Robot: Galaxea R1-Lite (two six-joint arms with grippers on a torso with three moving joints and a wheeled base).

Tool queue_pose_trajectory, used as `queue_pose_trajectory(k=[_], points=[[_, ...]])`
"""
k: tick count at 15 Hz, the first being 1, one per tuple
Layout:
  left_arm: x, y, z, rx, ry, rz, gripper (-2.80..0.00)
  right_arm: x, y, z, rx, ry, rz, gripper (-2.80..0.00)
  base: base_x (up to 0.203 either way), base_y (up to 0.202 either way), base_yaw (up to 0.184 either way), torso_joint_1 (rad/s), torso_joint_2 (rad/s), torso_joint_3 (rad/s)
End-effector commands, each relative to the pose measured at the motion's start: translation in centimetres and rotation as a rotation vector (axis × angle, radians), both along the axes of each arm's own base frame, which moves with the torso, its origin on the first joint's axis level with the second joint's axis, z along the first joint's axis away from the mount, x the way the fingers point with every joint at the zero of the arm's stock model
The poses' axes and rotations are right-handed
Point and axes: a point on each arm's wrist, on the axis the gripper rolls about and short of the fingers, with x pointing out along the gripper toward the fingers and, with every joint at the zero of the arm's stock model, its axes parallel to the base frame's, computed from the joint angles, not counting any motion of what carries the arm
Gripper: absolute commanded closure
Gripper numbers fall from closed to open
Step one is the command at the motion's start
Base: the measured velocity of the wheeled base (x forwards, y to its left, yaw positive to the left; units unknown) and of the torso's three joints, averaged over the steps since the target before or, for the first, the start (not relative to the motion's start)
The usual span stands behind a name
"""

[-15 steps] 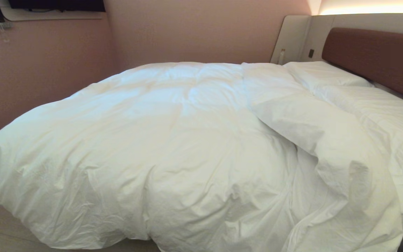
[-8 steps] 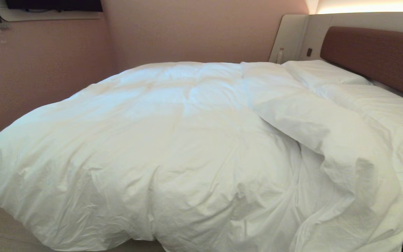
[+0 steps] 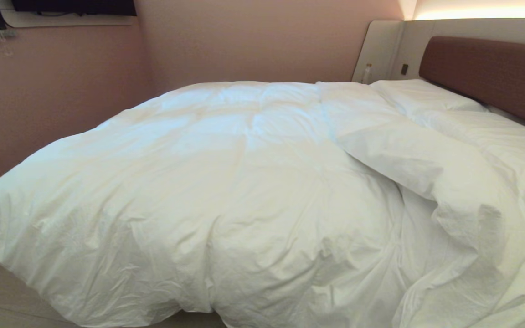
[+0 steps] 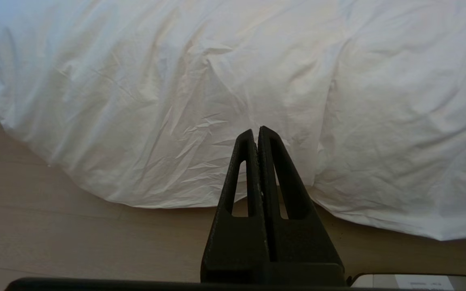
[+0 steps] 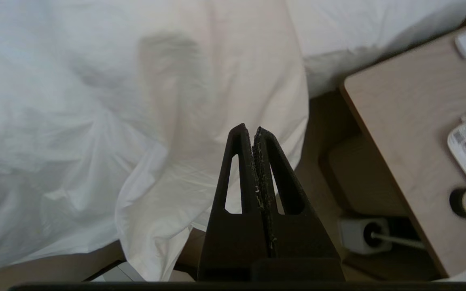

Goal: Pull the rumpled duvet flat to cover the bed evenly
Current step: Flatten the corners of the folded blanket

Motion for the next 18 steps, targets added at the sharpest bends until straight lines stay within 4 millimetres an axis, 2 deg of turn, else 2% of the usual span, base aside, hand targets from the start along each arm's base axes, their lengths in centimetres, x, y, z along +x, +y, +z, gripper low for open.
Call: queue_pose_trajectory(k=[1,3,6,11,13,16,18], points=[[0.0,0.0,0.0,0.0,0.001,0.001,0.0,0.0,-0.3,-0.2,0.014,0.0,-0.013,0.0,0.0,0.0,0.0,0.0,0.0,0.0],[0.0,0.0,0.0,0.0,0.001,0.001,0.0,-0.1,-0.4,-0.3,0.017,0.001,-0.011,0.0,0.0,0.0,0.0,0.0,0.0,0.0],[0.0,0.0,0.0,0.0,0.001,0.001,0.0,-0.3,-0.7,-3.8,0.0,0.078,0.008,0.0,-0.09,0.0,0.0,0.005,0.0,-0.001],[0.0,0.0,0.0,-0.003,0.001,0.001,0.0,0.1,-0.6,-3.9,-0.002,0.068,0.031,0.0,-0.19,0.0,0.001,0.0,0.0,0.004],[0.0,0.0,0.0,-0.005,0.001,0.001,0.0,0.4,-0.4,-3.7,0.021,0.055,0.102,0.0,-0.063,0.0,-0.001,-0.001,0.0,0.006],[0.0,0.0,0.0,-0.027,0.0,0.008,0.0,2.1,0.1,-3.4,-0.002,0.016,0.2,0.0,0.0,0.0,0.0,0.0,0.0,0.0],[0.0,0.0,0.0,-0.046,0.0,0.011,0.0,4.4,0.6,-3.7,-0.036,0.018,0.227,0.0,0.0,0.0,0.0,0.0,0.0,0.0]])
